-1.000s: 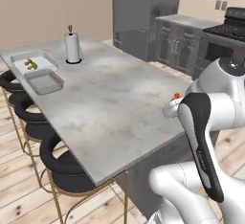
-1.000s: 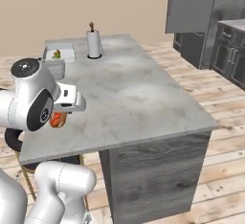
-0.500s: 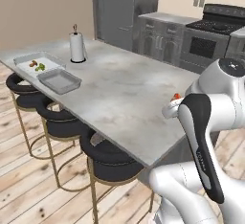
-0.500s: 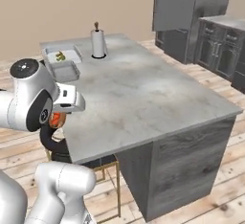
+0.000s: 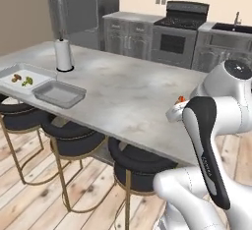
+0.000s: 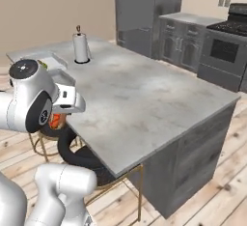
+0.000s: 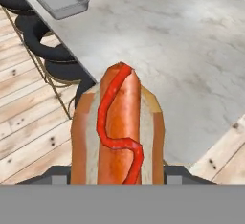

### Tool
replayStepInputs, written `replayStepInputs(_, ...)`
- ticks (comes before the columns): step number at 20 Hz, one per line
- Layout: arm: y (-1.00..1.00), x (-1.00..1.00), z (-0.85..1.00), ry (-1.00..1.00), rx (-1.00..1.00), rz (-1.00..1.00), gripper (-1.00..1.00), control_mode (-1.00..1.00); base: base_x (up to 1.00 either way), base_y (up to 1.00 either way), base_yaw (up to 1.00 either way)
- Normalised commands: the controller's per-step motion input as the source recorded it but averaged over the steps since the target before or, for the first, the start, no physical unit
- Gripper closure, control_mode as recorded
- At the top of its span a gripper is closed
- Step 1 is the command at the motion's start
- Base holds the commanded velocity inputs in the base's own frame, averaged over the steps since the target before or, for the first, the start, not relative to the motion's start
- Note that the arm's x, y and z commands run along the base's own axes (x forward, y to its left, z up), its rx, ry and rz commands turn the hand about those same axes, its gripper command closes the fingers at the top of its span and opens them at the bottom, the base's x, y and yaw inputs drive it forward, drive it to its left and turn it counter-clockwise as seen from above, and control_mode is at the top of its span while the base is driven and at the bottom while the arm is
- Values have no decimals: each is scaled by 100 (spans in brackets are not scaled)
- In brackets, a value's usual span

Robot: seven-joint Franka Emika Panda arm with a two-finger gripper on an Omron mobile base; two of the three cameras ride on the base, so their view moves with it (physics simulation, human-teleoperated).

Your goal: Place the cold items (broccoli and mushroom) from the fridge in one tupperware on the dining counter. Place the warm items (hot dog and kebab skewer) in the stove area in another tupperware.

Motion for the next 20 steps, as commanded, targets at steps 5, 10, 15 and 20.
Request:
replayStepInputs(5,0,0,0,0,0,0,100,100,22,100,-45)
replayStepInputs(10,0,0,0,0,0,0,100,100,14,100,-39)
replayStepInputs(15,0,0,0,0,0,0,100,100,3,100,-35)
replayStepInputs(20,0,0,0,0,0,0,100,100,4,100,-36)
